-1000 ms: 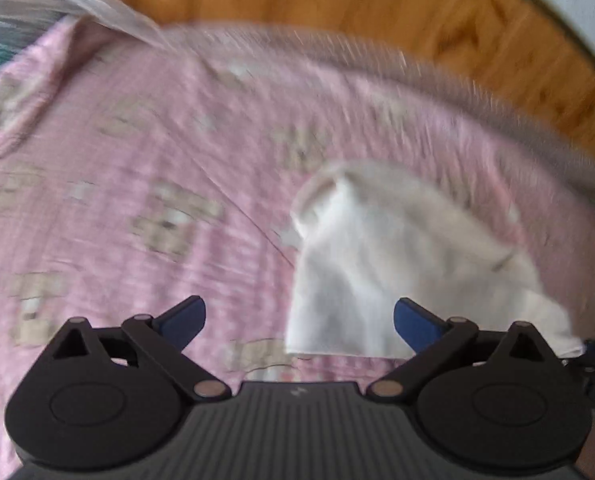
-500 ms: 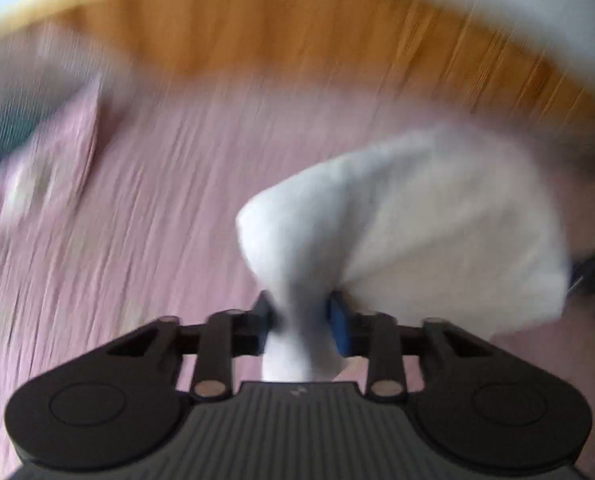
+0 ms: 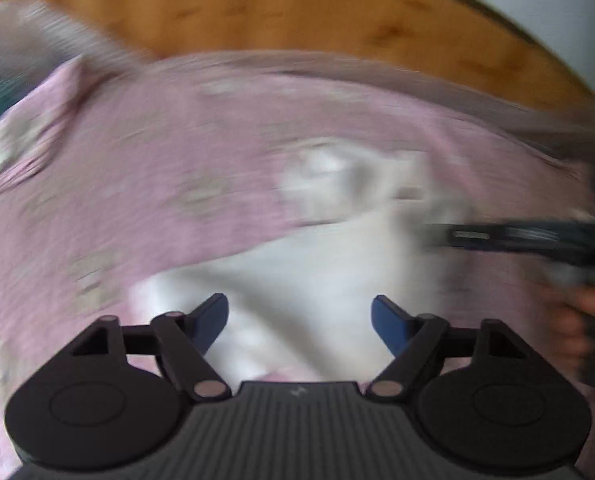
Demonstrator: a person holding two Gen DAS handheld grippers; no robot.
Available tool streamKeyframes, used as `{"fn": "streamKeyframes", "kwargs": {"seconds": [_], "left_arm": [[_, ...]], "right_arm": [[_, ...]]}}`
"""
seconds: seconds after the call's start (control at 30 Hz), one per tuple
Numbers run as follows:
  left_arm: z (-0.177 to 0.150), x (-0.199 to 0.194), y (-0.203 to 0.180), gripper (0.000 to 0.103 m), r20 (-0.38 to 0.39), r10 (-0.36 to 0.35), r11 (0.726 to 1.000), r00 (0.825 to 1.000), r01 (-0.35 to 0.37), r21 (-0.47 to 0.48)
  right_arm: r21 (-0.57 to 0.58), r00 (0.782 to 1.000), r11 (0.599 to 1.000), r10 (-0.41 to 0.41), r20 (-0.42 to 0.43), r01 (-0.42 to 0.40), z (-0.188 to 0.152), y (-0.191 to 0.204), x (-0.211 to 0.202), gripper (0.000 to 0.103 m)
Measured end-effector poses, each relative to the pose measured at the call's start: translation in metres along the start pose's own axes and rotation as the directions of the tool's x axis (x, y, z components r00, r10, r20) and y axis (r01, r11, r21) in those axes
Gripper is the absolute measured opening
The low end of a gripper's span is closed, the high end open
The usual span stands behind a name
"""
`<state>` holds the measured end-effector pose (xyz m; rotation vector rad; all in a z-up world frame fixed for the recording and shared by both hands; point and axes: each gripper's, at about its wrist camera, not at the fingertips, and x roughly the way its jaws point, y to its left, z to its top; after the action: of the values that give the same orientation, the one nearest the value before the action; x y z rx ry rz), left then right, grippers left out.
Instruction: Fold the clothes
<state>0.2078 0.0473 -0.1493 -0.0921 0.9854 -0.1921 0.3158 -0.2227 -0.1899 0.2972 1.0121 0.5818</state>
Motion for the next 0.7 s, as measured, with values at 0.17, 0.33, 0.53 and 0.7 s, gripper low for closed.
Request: {"fn": "streamKeyframes", "kwargs": {"seconds": [0.17, 0.33, 0.53, 0.7], "left_arm": [[-0.013, 0.057, -0.046, 0.031, -0.034, 0.054, 0.978, 0.998, -0.046, 0.203], [-0.005, 0.01, -0.014, 0.019, 0.032, -0.145, 0.986, 0.989, 0.142, 0.09], [-0.038, 0.018, 0.001, 0.025, -0.136, -0.202, 0.975, 0.97, 0.212, 0.061], [-0.044, 0.012, 0.019, 0.015, -0.068, -0.306, 0.94, 0.95, 0.29, -0.178]], "right_arm": [[-0.075, 0.998, 0.997, -0.014, -0.058, 0.01, 0.017, 0.017, 0.001, 0.002], [-0.043, 0.999, 0.999, -0.024, 0.048, 0.026, 0.034, 0.006, -0.087, 0.0], [0.093, 0.993, 0.989, -0.114, -0.029, 0.117, 0.013, -0.051, -0.103, 0.008], [0.396, 0.991, 0.911, 0.129, -0.018, -0.111, -0.035, -0.046, -0.045, 0.07]]}}
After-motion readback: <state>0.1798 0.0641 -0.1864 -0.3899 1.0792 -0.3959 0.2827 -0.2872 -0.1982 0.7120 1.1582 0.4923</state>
